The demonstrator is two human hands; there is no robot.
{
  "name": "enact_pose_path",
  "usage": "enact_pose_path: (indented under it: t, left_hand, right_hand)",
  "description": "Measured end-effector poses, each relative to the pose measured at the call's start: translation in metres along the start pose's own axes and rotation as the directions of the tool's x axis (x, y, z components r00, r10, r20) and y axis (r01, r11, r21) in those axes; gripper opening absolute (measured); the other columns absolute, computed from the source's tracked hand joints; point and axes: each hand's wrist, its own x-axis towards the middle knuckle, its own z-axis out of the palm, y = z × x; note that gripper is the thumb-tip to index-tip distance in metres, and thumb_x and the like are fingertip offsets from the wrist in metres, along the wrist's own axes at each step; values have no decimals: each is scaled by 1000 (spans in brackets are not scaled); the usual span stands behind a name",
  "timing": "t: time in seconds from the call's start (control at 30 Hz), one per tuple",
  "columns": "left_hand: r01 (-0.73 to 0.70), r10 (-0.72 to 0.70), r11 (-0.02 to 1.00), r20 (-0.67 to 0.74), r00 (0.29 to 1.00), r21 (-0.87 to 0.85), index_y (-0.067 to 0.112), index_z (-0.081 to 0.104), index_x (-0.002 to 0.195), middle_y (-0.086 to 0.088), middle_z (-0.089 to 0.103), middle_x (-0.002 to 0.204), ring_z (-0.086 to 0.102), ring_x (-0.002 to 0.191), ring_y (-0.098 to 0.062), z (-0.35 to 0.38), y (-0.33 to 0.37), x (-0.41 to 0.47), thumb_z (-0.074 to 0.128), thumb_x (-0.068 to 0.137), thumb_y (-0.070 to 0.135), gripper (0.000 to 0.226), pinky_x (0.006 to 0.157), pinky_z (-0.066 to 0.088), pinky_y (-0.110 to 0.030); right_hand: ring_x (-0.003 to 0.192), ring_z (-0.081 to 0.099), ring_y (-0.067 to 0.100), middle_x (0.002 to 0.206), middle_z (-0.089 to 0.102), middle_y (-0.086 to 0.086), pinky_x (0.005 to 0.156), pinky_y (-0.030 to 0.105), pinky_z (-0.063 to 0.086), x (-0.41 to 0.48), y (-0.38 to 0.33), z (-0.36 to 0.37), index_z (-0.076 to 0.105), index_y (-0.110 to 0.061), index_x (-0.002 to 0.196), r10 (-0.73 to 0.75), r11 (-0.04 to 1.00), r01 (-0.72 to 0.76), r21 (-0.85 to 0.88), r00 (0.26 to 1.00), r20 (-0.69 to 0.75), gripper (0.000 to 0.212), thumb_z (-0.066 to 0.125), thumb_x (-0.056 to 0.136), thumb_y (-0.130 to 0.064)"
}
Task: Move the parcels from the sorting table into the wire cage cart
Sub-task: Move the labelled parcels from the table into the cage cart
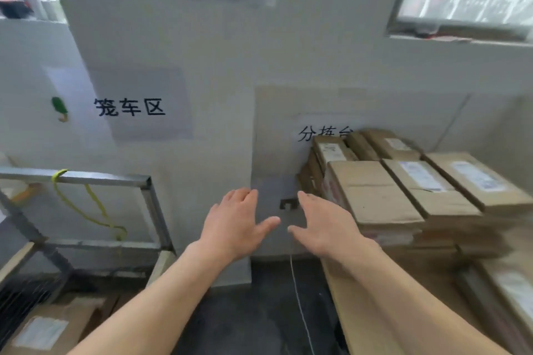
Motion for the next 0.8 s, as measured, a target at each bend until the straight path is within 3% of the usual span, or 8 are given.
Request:
enact_pose_path:
  t: [0.2,0.3,0.4,0.43,0.5,0.57,0.67,0.8]
  left_hand:
    - [-200,202,979,68,977,-28,19,28,156,2,31,161,26,148,-18,27,122,29,41,91,74,86,116,33,-43]
    - [-287,290,957,90,953,-47,19,33,153,2,36,158,31,145,-18,40,174,37,44,90,73,84,114,35,-42]
    - [-372,377,926,110,920,-61,20,36,152,2,40,154,38,140,-18,56,220,45,41,90,74,82,108,38,-38]
    - [-399,406,914,122,906,-78,21,36,151,3,41,154,40,138,-18,63,234,48,40,89,74,82,106,39,-36]
    - [-442,461,886,155,874,-140,23,37,151,4,41,153,42,137,-17,79,261,54,43,89,73,79,102,39,-32]
    - [-488,518,853,190,834,-184,23,36,152,4,39,155,40,139,-18,100,288,62,45,89,74,81,108,39,-36]
    - [-564,599,800,239,764,-203,22,39,151,2,39,156,37,142,-19,132,326,74,46,90,73,80,109,38,-38]
    - [-615,669,743,327,668,-264,20,47,143,0,46,148,45,134,-21,174,372,87,46,90,71,73,100,45,-39]
  right_hand:
    - [119,58,29,128,59,0,90,44,51,-51,112,-43,44,-19,136,158,987,-155,48,985,-66,60,64,90,-52]
    - [116,59,25,124,59,-3,87,42,52,-75,158,-54,47,-22,129,255,967,-251,53,961,-108,53,64,89,-53]
    - [110,60,22,111,60,-8,77,37,46,-94,203,-57,45,-28,106,342,940,-338,56,931,-130,38,63,87,-56]
    - [112,59,21,114,60,-8,78,37,46,-101,217,-56,46,-28,108,379,925,-374,63,916,-133,39,63,87,-56]
    - [121,56,21,126,59,-5,89,38,49,-115,244,-51,49,-24,126,460,888,-454,76,879,-128,53,62,87,-57]
    - [124,55,23,129,57,-3,93,41,49,-131,270,-45,48,-22,130,542,840,-535,89,835,-101,58,61,87,-57]
    - [115,57,24,118,60,-2,87,40,49,-155,307,-32,50,-24,111,663,748,-660,65,747,-47,43,61,86,-56]
    - [105,58,22,110,60,-5,66,34,40,-180,350,-19,48,-27,100,800,598,-800,49,599,15,32,59,84,-53]
